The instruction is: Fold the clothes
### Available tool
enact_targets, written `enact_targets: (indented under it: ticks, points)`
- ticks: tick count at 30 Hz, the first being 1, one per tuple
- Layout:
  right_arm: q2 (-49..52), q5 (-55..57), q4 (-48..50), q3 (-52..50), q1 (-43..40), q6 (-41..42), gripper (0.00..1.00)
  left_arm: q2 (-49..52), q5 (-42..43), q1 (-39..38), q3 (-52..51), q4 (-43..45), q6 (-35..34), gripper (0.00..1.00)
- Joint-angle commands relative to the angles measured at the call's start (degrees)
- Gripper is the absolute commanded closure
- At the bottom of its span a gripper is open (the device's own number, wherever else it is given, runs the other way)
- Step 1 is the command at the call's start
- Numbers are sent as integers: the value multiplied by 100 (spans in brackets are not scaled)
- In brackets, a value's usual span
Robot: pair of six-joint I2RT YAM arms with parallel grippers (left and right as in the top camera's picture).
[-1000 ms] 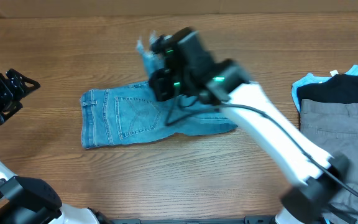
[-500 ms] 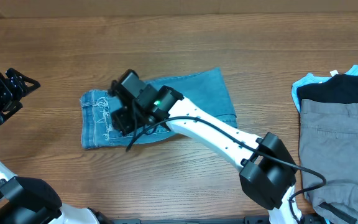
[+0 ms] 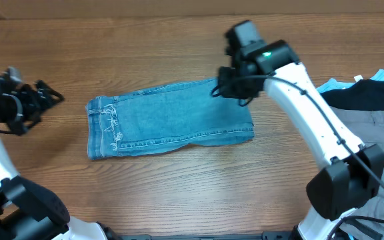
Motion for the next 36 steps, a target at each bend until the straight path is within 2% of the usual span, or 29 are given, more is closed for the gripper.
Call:
enact_targets:
  ticks: [1,4,7,10,14,18,27,33,36]
  points:
    - [7,-597,236,-850,-251,48,78,15,-57,-422,-813,417,107,11]
    - [7,-894,892,-1742,-341,50,78,15,-133,-750,-1252,739,188,22]
    - [7,-1408,2015,-2717,-341,52,78,15,-586,-1008,-1582,1003,103,25]
    - [7,-1690,3008,-3523,-330,455,79,15,-868,-1073,-1755,1167,-162,14]
    - [7,-1690,3648,-4297,-407,1366,80,15,-879,-979,-1775,1189,-197,9]
    - [7,-1690,3755,-4498,-422,1414,81,20,-881,-901,-1801,1279,-195,0]
    - [7,-1696,3783,-4494,-422,1366,81,511,-798,-911,-2177,1805,-138,0]
    - [7,-1707,3781,-4494,-422,1355,81,1250,262,-914,-2186,2026,573,0]
    - [7,-1707,3781,-4494,-422,1355,81,1543,496,-929,-2186,2105,848,0]
